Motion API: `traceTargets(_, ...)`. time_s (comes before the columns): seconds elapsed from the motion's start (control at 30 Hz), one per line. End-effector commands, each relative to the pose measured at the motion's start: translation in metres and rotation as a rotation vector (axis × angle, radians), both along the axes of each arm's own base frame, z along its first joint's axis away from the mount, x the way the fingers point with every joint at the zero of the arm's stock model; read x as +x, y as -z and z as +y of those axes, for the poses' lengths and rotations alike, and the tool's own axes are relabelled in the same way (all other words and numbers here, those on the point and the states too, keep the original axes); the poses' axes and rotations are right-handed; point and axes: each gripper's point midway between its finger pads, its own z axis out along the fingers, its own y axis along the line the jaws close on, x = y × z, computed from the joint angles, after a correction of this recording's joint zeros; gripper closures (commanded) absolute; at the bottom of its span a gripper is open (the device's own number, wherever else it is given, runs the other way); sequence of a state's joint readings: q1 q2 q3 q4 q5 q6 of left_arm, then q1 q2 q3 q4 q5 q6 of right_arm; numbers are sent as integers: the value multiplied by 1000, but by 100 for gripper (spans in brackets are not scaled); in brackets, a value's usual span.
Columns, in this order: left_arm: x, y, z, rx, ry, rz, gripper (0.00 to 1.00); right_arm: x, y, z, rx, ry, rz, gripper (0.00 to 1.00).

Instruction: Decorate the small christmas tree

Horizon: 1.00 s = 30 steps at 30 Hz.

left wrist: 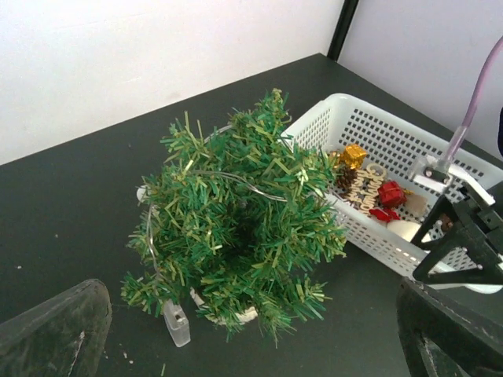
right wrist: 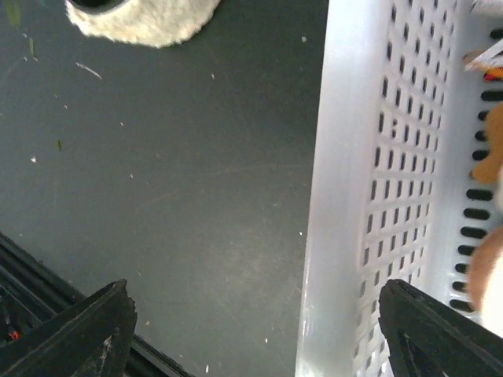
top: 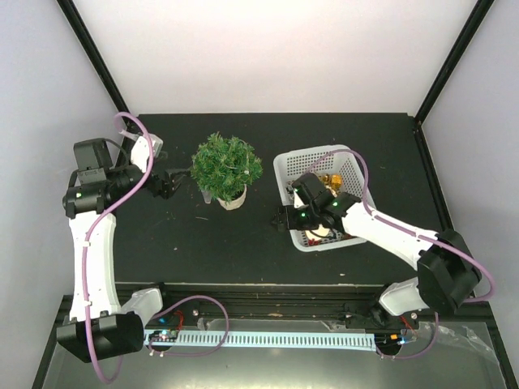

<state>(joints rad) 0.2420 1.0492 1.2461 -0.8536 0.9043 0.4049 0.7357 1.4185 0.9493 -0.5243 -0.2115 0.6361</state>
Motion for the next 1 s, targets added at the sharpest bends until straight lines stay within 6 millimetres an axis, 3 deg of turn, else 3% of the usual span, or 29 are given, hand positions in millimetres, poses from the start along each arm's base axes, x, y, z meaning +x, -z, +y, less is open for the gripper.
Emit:
traceTargets(0.0, -11, -3, -5, -10, 34, 10, 1, 21, -45, 6, 55, 43, -130, 14)
traceTargets(0.13, -12, -1, -6, -10, 44, 14, 1, 29, -52, -20, -49, 97, -165, 14)
traceTargets(0.27, -13, -1, -10, -41, 60, 21, 1, 45, -35, -60, -250, 229, -165, 14)
traceTargets(0.37, -17, -2, -14, -69, 82, 26, 1, 58, -16, -83, -295, 305, -120, 14)
traceTargets(0.5, -18, 3, -13, -73, 78, 46, 1, 74, 4, -87, -290, 327, -77, 15)
traceTargets(0.77, -20, 9, -14, -85, 79, 75, 1, 116, 24, -74, -308, 304, -78, 16)
traceTargets(0.97, -19, 10, -14, -84, 74, 75, 1, 133, 46, -62, -341, 257, -60, 18)
